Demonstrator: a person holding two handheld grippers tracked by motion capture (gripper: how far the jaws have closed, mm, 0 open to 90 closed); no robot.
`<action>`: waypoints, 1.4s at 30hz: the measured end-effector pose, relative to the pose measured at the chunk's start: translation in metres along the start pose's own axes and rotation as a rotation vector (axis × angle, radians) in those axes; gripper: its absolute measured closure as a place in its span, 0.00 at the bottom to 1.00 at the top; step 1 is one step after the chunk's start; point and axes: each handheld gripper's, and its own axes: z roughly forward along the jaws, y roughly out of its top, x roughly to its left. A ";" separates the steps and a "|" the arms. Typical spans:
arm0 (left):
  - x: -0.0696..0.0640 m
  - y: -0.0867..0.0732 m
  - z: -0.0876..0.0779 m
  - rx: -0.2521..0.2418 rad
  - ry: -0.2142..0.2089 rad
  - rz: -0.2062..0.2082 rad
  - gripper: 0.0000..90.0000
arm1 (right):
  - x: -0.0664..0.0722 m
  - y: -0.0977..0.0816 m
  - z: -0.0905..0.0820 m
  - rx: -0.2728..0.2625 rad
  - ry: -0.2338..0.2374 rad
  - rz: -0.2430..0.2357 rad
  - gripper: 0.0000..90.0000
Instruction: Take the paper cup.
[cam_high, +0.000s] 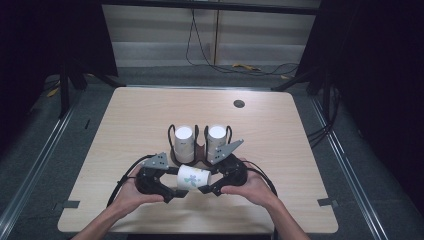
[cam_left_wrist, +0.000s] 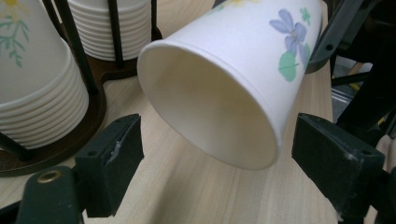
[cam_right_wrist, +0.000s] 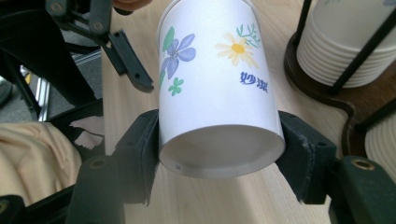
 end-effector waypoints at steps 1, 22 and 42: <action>0.000 0.000 -0.001 -0.004 0.003 -0.001 0.18 | 0.000 -0.001 0.000 0.001 -0.008 0.007 0.40; 0.003 -0.002 -0.005 -0.051 0.014 -0.041 0.19 | -0.003 -0.016 -0.001 -0.110 -0.025 0.070 0.40; 0.003 0.001 -0.015 -0.161 -0.017 -0.066 0.18 | -0.011 -0.024 -0.003 -0.257 0.053 0.128 0.41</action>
